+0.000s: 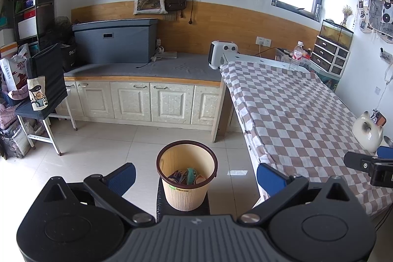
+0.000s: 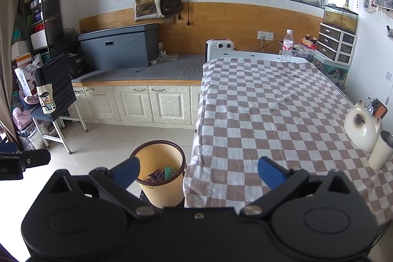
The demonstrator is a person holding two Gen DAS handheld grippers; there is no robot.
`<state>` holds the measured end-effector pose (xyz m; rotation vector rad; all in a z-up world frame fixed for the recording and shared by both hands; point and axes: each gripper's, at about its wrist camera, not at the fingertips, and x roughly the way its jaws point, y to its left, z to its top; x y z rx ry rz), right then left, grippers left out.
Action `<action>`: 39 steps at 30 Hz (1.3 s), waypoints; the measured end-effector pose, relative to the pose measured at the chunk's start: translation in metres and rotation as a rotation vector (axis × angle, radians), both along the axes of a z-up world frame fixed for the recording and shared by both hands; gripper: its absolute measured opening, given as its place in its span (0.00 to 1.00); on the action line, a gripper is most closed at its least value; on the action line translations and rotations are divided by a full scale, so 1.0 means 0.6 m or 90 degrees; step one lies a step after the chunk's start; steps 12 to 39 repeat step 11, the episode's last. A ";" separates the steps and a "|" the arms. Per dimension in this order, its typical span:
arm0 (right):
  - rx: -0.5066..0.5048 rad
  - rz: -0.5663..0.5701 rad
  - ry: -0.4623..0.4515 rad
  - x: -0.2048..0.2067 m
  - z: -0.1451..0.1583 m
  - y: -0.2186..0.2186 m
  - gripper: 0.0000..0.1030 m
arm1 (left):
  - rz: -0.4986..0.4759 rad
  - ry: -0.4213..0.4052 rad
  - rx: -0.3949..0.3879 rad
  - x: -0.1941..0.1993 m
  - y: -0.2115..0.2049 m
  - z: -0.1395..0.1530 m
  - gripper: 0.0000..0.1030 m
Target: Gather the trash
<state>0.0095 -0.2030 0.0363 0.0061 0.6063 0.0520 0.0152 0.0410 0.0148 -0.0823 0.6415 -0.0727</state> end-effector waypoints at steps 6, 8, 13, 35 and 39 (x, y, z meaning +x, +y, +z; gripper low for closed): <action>0.000 0.000 0.000 0.000 0.000 0.000 1.00 | 0.003 0.000 0.002 0.001 0.002 0.001 1.00; 0.000 0.000 0.000 0.000 0.000 -0.001 1.00 | 0.004 -0.001 0.004 0.001 0.006 0.004 1.00; 0.000 0.000 -0.001 0.000 0.001 0.001 1.00 | 0.002 -0.002 0.006 0.002 0.006 0.006 1.00; 0.000 0.000 -0.001 0.000 0.001 0.001 1.00 | 0.002 -0.002 0.006 0.002 0.006 0.006 1.00; 0.000 0.000 -0.001 0.000 0.001 0.001 1.00 | 0.002 -0.002 0.006 0.002 0.006 0.006 1.00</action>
